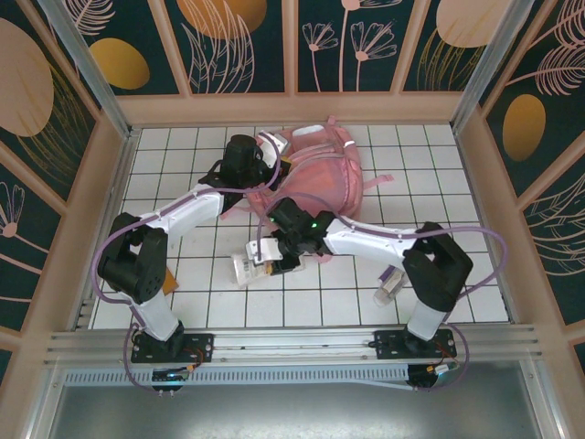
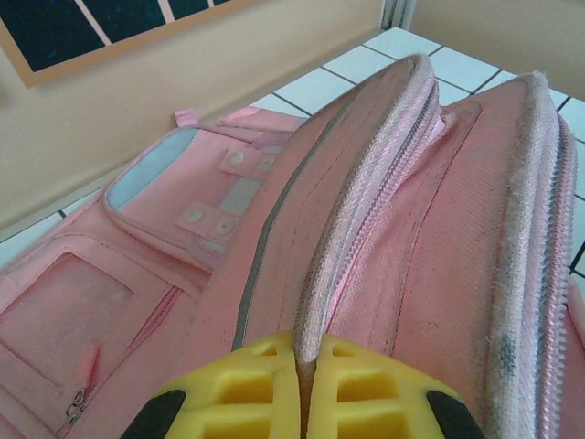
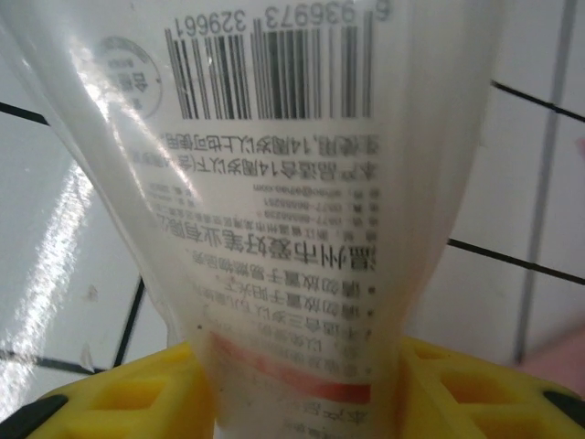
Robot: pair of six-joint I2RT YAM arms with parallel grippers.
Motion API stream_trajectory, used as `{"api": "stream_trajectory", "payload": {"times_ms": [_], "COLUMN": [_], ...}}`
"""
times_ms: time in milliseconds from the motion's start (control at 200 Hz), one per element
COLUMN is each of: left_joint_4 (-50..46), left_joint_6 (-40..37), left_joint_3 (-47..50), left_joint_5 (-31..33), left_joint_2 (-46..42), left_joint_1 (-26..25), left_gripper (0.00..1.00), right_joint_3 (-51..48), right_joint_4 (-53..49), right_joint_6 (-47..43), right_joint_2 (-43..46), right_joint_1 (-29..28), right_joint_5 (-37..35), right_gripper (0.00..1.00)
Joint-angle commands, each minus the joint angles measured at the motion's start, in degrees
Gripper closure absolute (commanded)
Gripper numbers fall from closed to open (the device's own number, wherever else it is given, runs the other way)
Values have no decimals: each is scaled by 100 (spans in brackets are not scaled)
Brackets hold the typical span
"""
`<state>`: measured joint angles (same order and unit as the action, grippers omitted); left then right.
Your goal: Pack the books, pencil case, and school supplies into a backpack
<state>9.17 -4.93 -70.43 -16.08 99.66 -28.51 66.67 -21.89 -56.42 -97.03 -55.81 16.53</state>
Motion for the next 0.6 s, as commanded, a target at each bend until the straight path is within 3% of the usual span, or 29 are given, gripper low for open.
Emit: {"api": "stream_trajectory", "payload": {"times_ms": [0,370,500,596], "left_joint_4": [67,-143,-127,-172], "left_joint_6": [-151,-310,-300,-325], "left_joint_3": [6,-47,1,22], "left_joint_5": [113,34,93,121], "left_joint_2": [-113,-315,-323,-314], "left_joint_1": [127,136,153,171], "left_gripper": [100,100,100,100], "right_joint_3": [138,274,-90,-415], "right_joint_4": [-418,-301,-314,-92], "right_joint_6": [23,85,-201,-434], "right_joint_2": [478,1449,1428,1209], "right_joint_1": [290,1416,1309,772], "right_joint_5": [-546,0,528,640], "right_gripper": [63,63,35,25]}}
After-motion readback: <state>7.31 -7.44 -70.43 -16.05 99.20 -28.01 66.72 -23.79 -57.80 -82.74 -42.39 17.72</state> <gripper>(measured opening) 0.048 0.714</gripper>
